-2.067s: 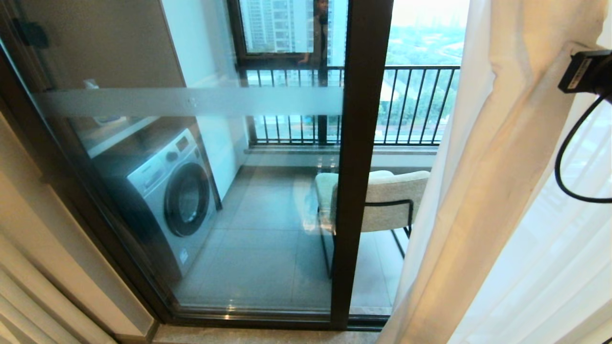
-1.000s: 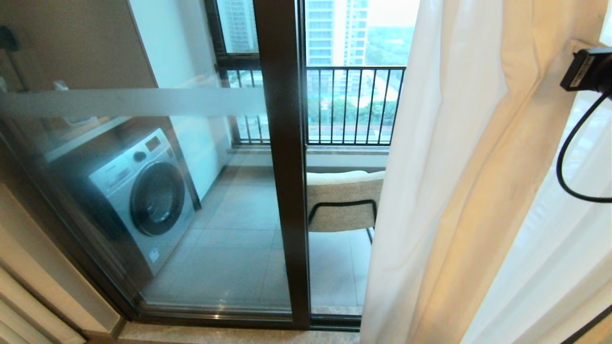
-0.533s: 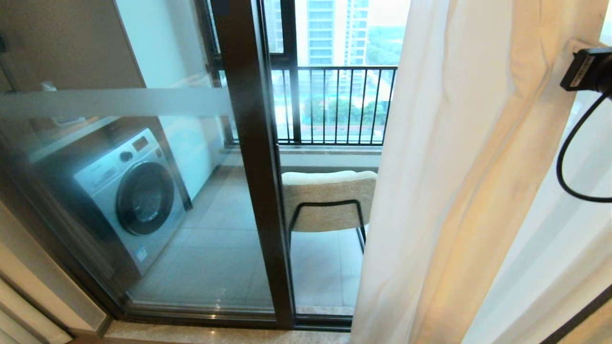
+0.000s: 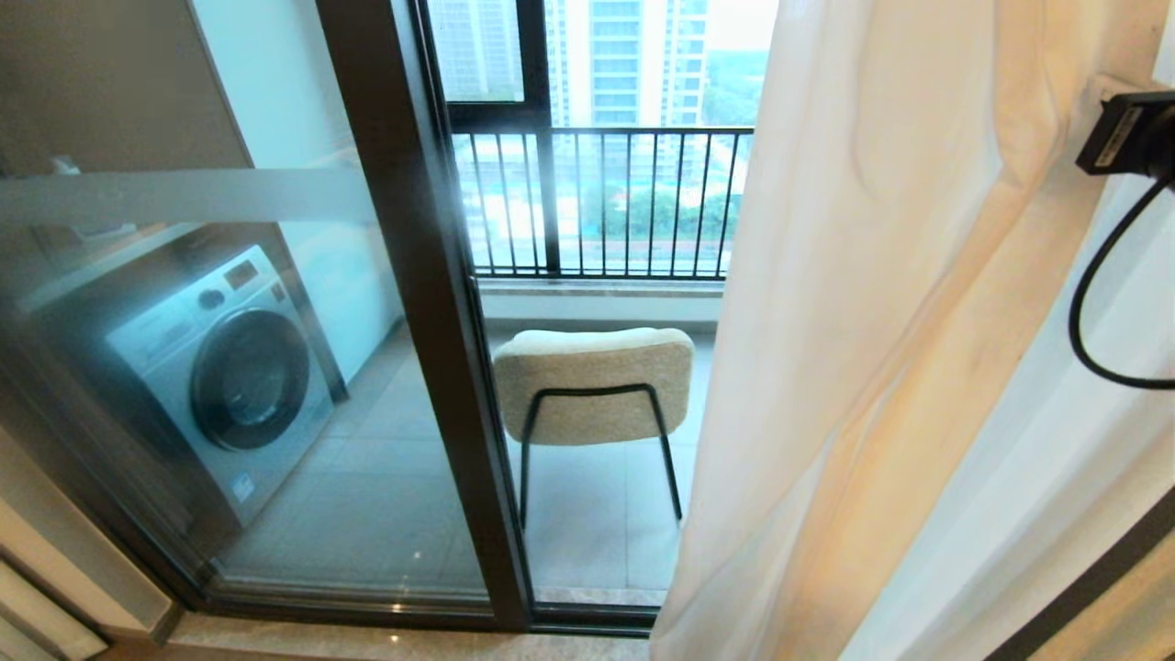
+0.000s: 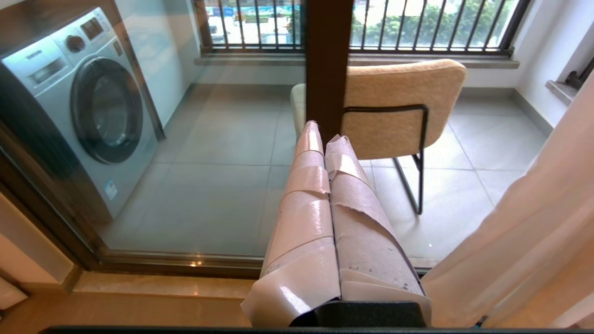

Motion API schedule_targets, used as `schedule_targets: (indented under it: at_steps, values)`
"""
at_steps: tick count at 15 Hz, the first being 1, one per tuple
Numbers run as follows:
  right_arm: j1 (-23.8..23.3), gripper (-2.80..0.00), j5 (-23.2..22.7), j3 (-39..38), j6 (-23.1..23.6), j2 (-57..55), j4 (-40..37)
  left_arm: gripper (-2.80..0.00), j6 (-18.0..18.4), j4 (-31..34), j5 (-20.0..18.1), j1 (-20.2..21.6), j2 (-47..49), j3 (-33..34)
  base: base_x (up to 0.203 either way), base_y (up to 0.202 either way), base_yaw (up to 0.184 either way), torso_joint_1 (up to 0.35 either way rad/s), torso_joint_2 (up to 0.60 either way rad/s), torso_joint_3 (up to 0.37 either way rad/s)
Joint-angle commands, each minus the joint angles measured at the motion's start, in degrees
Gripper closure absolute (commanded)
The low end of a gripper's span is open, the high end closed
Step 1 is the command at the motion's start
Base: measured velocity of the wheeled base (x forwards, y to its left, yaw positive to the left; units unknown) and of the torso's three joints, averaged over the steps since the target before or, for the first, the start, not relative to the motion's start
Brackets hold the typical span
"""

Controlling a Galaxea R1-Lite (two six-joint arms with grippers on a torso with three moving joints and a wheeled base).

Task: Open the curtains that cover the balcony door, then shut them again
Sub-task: Pull the inner curtains open on both sides

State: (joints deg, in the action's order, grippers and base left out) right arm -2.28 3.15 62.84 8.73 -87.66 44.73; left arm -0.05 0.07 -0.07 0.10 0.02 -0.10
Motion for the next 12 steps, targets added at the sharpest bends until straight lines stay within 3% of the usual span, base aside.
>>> schedule_targets:
  at_steps: [1, 12]
  values:
    - [0.0, 0.0, 0.0, 0.0, 0.1, 0.0, 0.3, 0.0, 0.0, -0.1, 0.0, 0.0, 0.0, 0.0, 0.0, -0.187, -0.001, 0.002, 0.0, 0.003]
    - [0.0, 0.0, 0.0, -0.1, 0.1, 0.0, 0.3, 0.0, -0.2, 0.0, 0.0, 0.0, 0.0, 0.0, 0.0, -0.191, 0.002, 0.001, 0.0, 0.003]
